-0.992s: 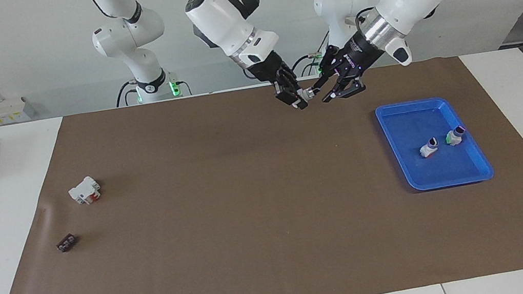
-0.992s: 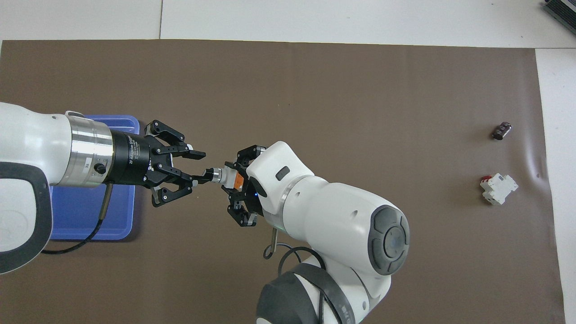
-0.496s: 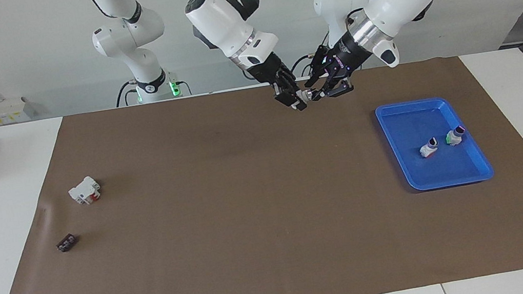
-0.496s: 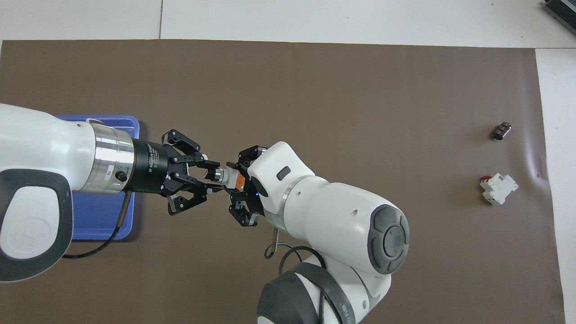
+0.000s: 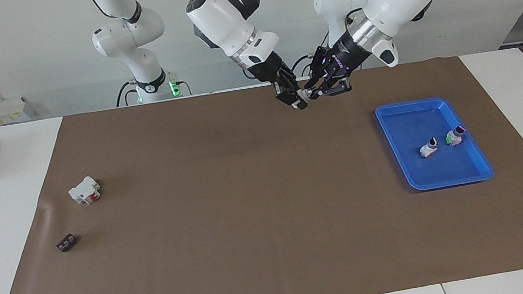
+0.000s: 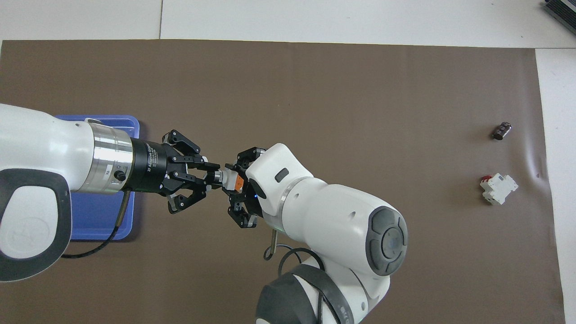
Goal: Turn and place switch with both arms
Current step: 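Close the left gripper on the switch end held by the right gripper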
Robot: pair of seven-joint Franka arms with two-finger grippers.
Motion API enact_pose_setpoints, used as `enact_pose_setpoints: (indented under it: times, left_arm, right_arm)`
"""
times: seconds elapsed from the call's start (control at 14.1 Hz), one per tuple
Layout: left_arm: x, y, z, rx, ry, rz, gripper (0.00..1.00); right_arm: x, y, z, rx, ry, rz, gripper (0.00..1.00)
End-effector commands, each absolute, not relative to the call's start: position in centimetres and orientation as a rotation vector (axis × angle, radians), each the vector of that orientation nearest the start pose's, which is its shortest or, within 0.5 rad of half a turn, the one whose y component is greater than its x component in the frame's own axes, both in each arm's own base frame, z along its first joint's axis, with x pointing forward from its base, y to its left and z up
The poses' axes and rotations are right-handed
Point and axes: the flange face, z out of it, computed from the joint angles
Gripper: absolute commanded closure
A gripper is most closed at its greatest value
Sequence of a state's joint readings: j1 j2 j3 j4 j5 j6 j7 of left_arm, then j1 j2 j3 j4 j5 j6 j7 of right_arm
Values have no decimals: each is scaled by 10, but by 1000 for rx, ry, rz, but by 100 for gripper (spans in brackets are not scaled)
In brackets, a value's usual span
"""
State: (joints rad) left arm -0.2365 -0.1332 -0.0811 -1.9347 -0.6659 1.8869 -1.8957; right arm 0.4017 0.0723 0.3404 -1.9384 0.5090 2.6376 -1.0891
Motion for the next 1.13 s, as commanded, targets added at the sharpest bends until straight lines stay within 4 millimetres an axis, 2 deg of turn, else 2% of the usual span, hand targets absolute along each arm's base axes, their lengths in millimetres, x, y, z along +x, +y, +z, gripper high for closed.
enact_pose_setpoints:
  times: [0.0, 0.28, 1.06]
  left_arm:
    - [488, -200, 574, 1687, 2100, -769, 66]
    - [490, -189, 576, 1679, 2113, -782, 65]
    - [488, -197, 577, 1689, 2099, -778, 68]
  right_arm:
    - [470, 405, 521, -2040, -1770, -972, 100]
    - [470, 405, 521, -2040, -1770, -972, 100]
    - [470, 405, 521, -2040, -1770, -972, 100]
